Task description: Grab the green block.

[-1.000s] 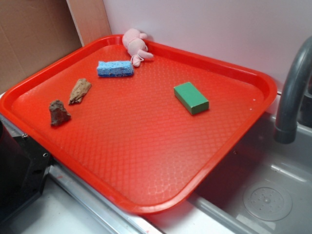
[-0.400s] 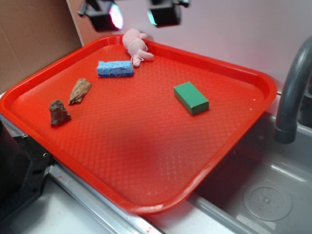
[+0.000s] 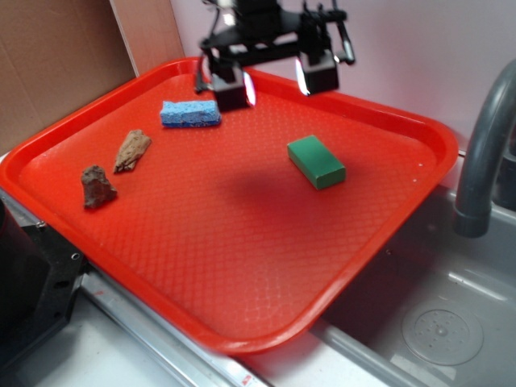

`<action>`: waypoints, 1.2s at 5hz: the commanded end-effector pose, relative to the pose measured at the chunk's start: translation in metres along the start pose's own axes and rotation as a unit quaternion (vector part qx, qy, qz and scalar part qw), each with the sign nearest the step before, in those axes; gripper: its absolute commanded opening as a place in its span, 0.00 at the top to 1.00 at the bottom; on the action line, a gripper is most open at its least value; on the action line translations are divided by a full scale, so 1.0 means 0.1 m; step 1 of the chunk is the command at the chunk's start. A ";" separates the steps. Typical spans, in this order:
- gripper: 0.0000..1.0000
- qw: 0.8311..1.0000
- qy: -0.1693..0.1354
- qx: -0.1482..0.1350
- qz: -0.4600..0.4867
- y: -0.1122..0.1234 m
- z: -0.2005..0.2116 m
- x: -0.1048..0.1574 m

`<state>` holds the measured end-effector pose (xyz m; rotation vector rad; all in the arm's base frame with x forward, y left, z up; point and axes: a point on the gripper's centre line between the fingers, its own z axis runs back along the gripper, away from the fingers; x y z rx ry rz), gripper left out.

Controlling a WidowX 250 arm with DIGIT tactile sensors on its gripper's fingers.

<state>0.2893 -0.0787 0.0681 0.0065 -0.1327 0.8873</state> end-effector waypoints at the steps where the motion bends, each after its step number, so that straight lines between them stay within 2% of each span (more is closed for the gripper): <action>1: 0.00 0.999 0.044 -0.023 0.003 -0.07 -0.24 0.01; 2: 0.00 0.999 0.034 0.008 -0.019 -0.10 -0.37 0.05; 3: 0.18 0.999 0.047 0.016 -0.012 -0.04 -0.43 0.07; 4: 1.00 0.997 0.040 0.022 -0.064 -0.04 -0.31 0.19; 5: 1.00 0.986 0.039 0.017 -0.159 0.08 -0.05 0.37; 6: 1.00 0.975 0.008 -0.004 -0.224 0.66 0.50 0.41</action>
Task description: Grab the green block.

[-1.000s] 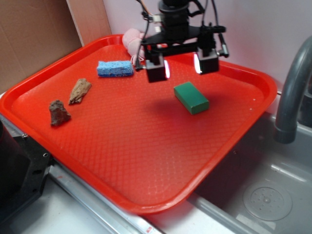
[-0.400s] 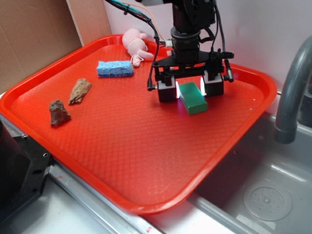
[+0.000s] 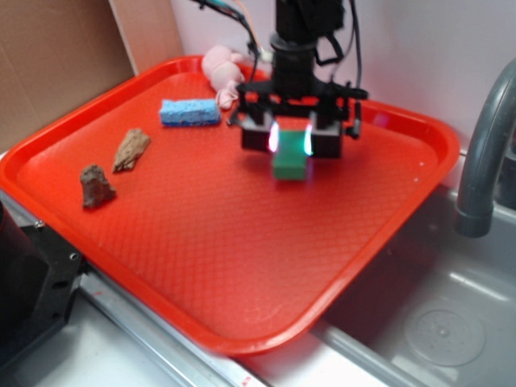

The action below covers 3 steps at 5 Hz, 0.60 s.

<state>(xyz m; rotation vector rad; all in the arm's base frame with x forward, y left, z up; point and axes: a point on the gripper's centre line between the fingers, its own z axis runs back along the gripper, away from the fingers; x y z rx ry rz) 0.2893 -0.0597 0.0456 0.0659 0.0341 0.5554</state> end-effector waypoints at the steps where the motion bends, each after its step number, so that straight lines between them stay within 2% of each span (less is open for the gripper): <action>1: 1.00 0.989 -0.091 -0.047 -0.103 1.01 1.15 -0.05; 2: 1.00 0.968 -0.136 -0.041 -0.208 1.19 1.47 0.02; 3: 1.00 0.945 -0.165 -0.006 -0.282 1.40 1.62 0.04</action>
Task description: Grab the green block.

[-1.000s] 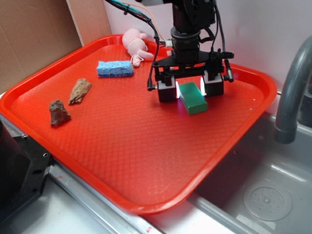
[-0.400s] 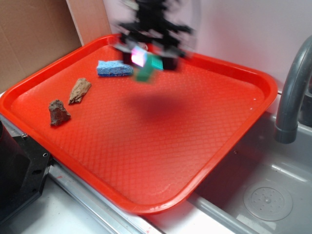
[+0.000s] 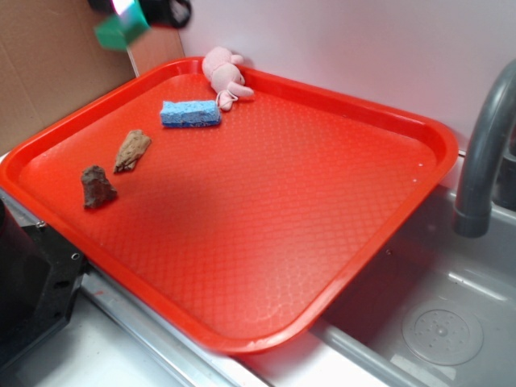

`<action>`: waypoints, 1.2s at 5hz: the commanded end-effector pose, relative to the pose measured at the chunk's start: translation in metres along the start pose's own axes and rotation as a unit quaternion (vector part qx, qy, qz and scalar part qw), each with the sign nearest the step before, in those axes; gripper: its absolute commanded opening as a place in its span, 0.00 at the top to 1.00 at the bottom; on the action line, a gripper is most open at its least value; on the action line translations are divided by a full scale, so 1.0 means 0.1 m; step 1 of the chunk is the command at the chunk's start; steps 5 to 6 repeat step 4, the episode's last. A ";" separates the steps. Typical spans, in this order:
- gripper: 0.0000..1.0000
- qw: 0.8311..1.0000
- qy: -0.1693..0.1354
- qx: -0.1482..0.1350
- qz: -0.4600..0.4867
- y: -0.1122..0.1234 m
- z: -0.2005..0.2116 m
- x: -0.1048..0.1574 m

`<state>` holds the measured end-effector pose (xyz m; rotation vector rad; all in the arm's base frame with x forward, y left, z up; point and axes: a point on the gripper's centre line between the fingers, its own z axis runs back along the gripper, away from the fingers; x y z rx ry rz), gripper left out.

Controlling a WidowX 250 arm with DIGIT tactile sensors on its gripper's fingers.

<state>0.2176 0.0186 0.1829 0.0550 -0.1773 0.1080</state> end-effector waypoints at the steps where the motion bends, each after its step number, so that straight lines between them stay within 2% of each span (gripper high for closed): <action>1: 1.00 0.984 -0.058 0.081 -0.146 0.38 0.38 0.19; 2: 1.00 0.977 -0.057 0.141 -0.147 0.33 0.44 0.17; 3: 1.00 0.974 -0.081 0.143 -0.157 0.19 0.39 0.19; 4: 1.00 0.969 -0.064 0.155 -0.181 0.12 0.34 0.22; 6: 1.00 0.969 -0.064 0.155 -0.181 0.12 0.34 0.22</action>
